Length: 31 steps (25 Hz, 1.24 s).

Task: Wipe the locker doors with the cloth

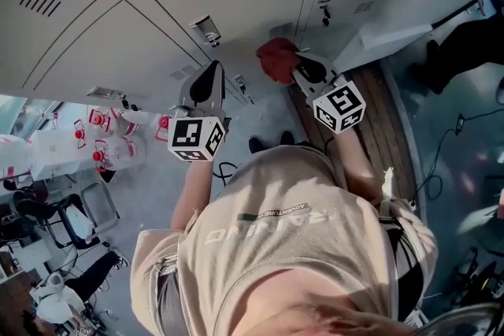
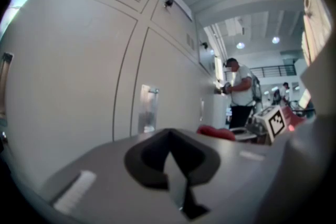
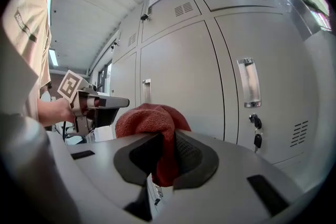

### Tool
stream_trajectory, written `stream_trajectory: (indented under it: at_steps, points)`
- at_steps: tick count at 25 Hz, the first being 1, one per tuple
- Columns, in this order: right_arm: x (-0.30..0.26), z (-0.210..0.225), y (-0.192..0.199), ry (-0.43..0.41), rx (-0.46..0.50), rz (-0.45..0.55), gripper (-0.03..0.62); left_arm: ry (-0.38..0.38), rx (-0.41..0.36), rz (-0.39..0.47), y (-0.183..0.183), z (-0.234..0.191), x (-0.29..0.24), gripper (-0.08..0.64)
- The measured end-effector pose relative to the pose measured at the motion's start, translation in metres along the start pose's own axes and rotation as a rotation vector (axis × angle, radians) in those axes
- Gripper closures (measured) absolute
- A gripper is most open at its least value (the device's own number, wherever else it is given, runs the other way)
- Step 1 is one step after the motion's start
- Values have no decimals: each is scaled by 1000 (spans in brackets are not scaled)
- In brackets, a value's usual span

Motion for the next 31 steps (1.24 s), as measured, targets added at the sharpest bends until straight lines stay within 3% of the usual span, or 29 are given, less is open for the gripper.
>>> stream_trajectory:
  at_steps: [10, 31]
  points:
    - [-3, -35, -42, -23, 74, 69, 548, -37, 4, 40, -2, -19, 27, 555]
    - [-25, -57, -51, -85, 123, 39, 548, -83, 44, 31, 13, -55, 46, 555]
Point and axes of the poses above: the fingertips, and each gripper's own axes: x backward along the fingers, z to its right, y out of its underside, the point moved 3 cm from there along x, backward along the fingers, and after that the axes turned 11 degrees about -z, right-handed, at the moved point
